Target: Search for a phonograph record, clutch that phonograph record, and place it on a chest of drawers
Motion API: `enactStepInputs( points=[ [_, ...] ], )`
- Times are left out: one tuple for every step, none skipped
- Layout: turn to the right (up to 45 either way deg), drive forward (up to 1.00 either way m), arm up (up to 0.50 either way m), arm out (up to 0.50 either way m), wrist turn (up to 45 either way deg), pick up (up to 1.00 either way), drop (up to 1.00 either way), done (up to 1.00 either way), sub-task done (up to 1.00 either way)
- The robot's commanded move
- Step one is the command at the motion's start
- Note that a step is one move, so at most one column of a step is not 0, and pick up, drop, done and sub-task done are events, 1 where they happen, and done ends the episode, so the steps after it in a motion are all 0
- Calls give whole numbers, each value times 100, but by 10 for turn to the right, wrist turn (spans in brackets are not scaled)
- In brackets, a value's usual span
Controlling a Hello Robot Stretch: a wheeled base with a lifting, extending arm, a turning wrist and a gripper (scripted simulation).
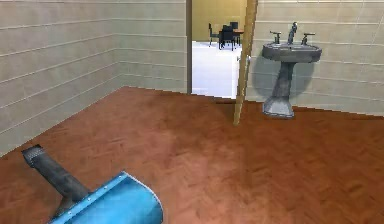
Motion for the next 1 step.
enactStepInputs(
  points=[
    [0, 100, 0, 0, 0, 0, 0, 0, 0]
  ],
)
